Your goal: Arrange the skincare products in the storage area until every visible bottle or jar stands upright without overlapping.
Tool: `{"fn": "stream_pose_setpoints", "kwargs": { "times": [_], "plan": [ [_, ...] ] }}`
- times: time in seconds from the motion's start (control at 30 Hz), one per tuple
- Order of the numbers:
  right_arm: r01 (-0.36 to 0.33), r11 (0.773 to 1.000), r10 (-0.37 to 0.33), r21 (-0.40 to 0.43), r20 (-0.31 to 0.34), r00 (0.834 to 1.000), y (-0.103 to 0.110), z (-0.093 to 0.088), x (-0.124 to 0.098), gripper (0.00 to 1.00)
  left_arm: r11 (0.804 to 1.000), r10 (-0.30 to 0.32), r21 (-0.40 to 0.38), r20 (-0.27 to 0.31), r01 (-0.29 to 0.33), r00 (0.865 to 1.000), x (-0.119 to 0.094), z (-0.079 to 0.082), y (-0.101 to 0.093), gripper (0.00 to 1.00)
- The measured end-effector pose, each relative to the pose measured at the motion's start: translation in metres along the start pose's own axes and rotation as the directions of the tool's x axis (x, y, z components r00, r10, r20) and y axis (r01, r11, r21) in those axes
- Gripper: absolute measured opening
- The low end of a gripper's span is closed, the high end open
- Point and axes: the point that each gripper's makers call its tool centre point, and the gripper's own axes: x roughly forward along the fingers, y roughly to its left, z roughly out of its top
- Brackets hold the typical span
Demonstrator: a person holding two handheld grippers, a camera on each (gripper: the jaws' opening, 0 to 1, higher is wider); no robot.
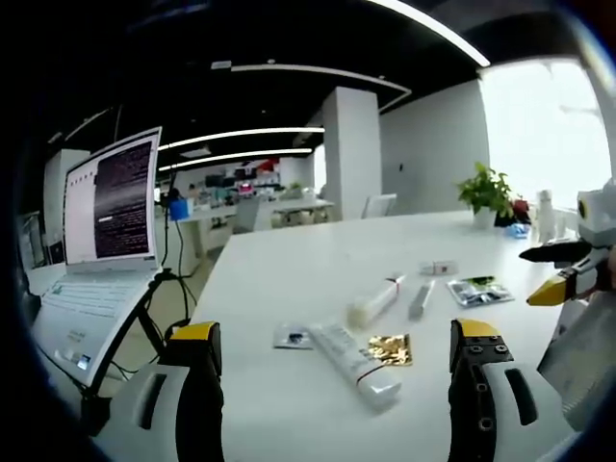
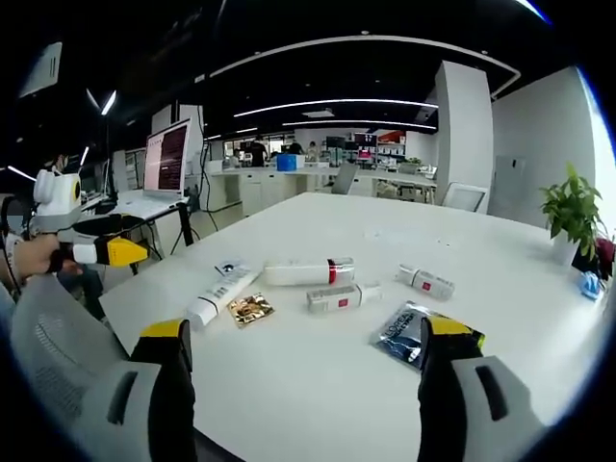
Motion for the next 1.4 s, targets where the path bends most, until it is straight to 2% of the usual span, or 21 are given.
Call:
{"fn": "stream_pose_setpoints", "kwargs": {
  "times": [0.07, 0.2, 0.7, 1.3, 1.4],
  "plan": [
    [0.002, 1.000, -0.002, 0.001, 0.001, 1.000, -0.001, 0.000, 0.000, 0.99, 0.999, -0.008, -0.034, 0.010, 0.008, 1.000, 0.000, 0.002, -0.001, 0.97],
    [0.007, 1.000, -0.007, 0.005, 0.002, 1.000, -0.002, 0.000, -0.001, 0.99, 0.999, 0.001, -0.038, 0.015, -0.001, 1.000, -0.001, 0.002, 0.001, 0.97],
    [-0.007, 1.000, 0.007, 0.012, 0.013, 1.000, 0.001, 0.000, -0.003, 0.98, 1.000, 0.001, 0.000, -0.013, -0.001, 1.000, -0.005, -0.006, -0.003, 0.97],
    [0.009, 0.999, -0.009, -0.037, 0.009, 1.000, 0.001, 0.003, -0.003, 0.98, 0.998, -0.028, 0.064, -0.027, 0.030, 0.999, -0.001, -0.006, -0.011, 0.97],
    [-0.013, 1.000, 0.013, 0.014, 0.000, 1.000, 0.002, 0.000, -0.003, 0.97, 0.997, -0.032, 0.072, -0.040, 0.035, 0.999, 0.000, -0.008, -0.012, 0.97]
  ]
}}
